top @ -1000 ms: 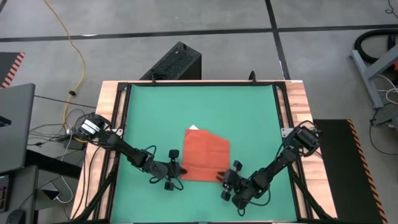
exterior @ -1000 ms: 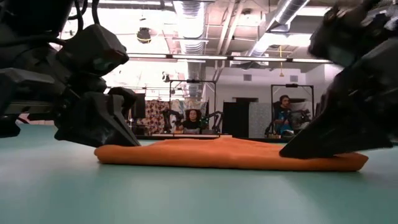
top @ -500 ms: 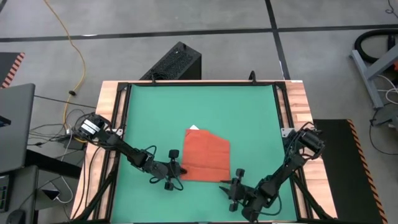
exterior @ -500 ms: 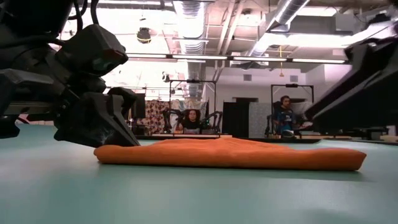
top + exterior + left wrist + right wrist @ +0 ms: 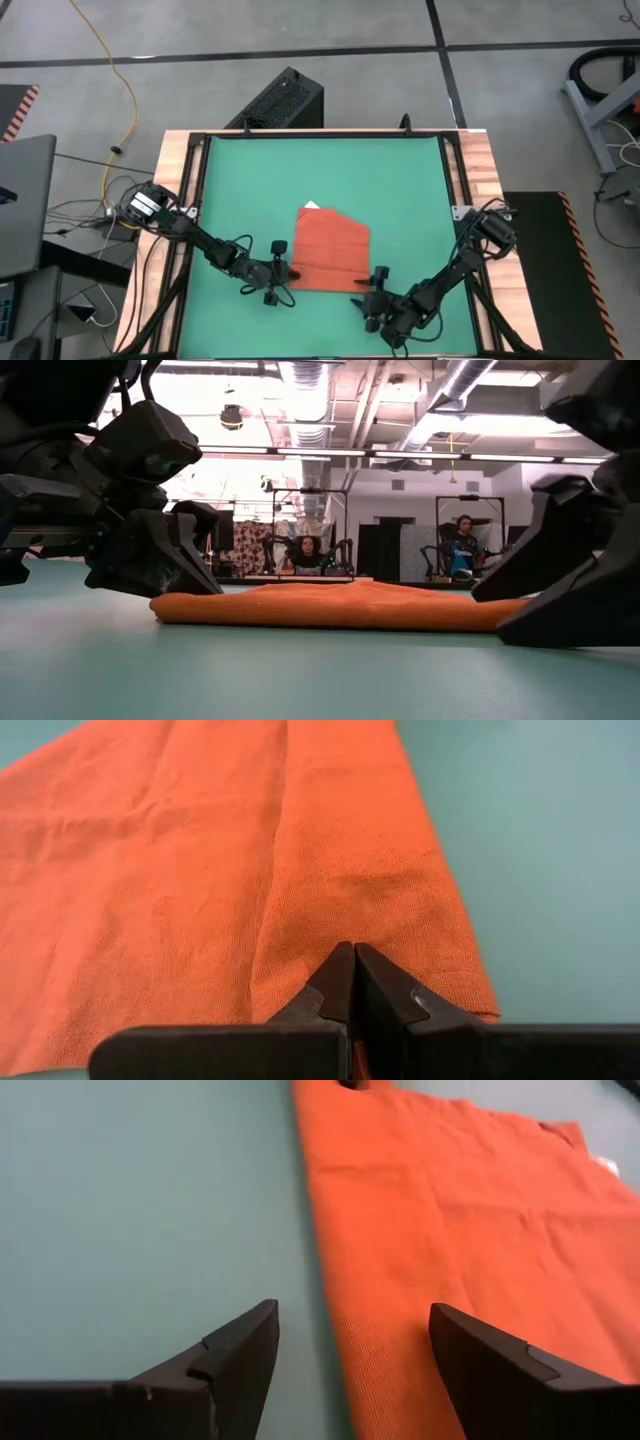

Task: Roll towel into tight, uniform cylinder
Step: Roll the orange towel

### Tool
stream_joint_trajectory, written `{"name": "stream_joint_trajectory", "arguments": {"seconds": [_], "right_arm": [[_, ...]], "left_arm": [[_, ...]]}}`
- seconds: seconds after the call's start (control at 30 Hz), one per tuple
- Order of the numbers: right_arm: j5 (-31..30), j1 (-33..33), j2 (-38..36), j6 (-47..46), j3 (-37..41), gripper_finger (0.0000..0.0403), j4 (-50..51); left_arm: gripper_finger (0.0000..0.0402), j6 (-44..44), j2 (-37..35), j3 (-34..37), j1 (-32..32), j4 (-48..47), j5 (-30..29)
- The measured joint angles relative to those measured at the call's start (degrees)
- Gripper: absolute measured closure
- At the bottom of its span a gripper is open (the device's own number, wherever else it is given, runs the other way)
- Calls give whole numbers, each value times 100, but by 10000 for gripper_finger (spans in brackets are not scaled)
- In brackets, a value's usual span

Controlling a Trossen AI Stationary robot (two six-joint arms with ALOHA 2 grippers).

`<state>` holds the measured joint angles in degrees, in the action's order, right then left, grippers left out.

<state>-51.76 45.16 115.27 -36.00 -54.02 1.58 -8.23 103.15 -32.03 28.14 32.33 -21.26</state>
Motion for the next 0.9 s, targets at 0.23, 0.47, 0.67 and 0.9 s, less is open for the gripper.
{"name": "stream_joint_trajectory", "arguments": {"seconds": [0.23, 0.47, 0.67, 0.9], "right_arm": [[-115, 39, 531, -1466, 162, 122, -147], [-359, 49, 714, -2036, 162, 151, -228], [-419, 29, 732, -2124, 162, 245, -209], [-594, 35, 753, -2164, 142, 368, -88]], "left_arm": [[401, -8, -2, -7, -4, -190, 196], [401, -49, -4, -3, 2, -172, 261], [401, 162, -470, 12, 230, -296, 98], [401, 165, -1496, 20, 613, -1419, -582]]}}
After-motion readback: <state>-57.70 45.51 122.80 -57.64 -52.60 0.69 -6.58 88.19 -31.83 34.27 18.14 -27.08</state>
